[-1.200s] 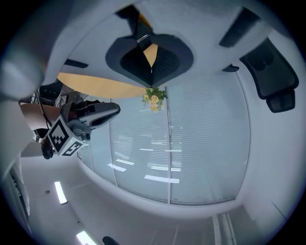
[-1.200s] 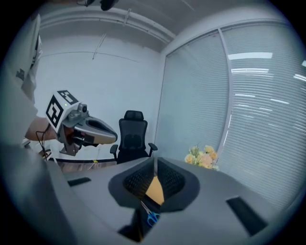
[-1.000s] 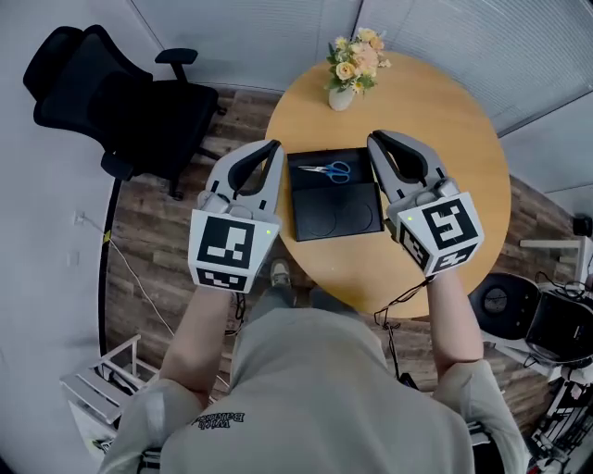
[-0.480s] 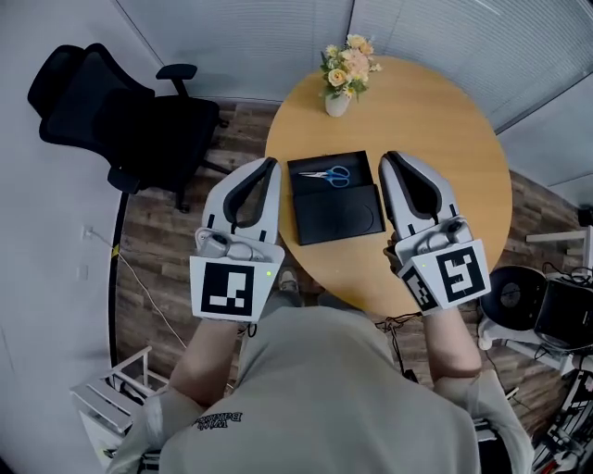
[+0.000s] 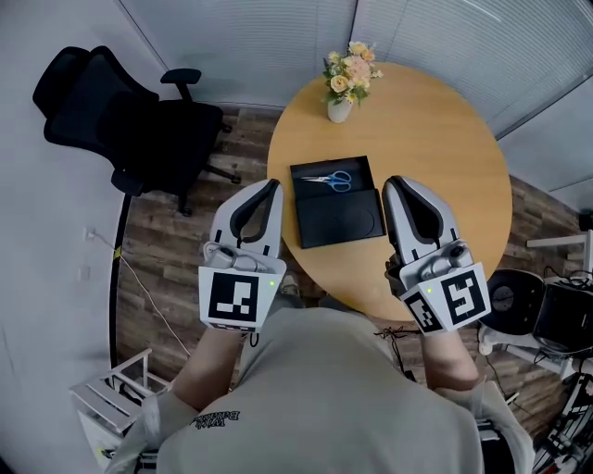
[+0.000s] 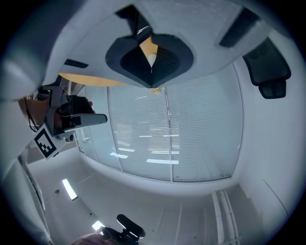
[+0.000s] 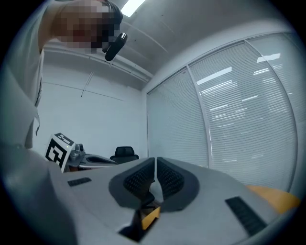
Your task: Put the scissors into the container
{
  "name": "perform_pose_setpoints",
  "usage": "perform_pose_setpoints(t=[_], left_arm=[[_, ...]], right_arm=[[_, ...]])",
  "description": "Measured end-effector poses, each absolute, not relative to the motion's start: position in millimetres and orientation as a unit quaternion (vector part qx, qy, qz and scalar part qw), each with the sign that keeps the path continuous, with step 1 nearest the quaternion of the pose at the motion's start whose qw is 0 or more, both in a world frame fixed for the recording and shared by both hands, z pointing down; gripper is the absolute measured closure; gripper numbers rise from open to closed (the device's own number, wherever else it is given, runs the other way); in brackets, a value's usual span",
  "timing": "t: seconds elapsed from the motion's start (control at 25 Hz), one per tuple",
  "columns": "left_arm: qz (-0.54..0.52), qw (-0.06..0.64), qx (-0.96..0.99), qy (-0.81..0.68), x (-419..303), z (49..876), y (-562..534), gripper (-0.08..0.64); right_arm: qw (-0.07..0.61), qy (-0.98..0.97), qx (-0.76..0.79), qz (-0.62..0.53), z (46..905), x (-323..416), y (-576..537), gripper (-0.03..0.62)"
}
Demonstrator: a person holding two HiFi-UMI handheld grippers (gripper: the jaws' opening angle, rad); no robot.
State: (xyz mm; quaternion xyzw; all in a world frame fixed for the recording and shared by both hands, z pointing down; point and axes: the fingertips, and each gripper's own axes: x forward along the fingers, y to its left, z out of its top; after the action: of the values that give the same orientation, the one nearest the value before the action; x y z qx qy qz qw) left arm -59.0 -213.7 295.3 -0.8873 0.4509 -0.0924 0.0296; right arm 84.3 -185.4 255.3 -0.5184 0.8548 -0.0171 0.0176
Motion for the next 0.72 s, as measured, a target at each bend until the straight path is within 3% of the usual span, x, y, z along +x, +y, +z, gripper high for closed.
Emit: perform_pose_setpoints(t=[0.72], left_arm=[[-0.098, 0.031, -0.897, 0.43, -53, 299, -201, 0.538]], right_arm=[[-0.023, 0.86, -0.51, 0.014, 257, 72, -177, 0.555]])
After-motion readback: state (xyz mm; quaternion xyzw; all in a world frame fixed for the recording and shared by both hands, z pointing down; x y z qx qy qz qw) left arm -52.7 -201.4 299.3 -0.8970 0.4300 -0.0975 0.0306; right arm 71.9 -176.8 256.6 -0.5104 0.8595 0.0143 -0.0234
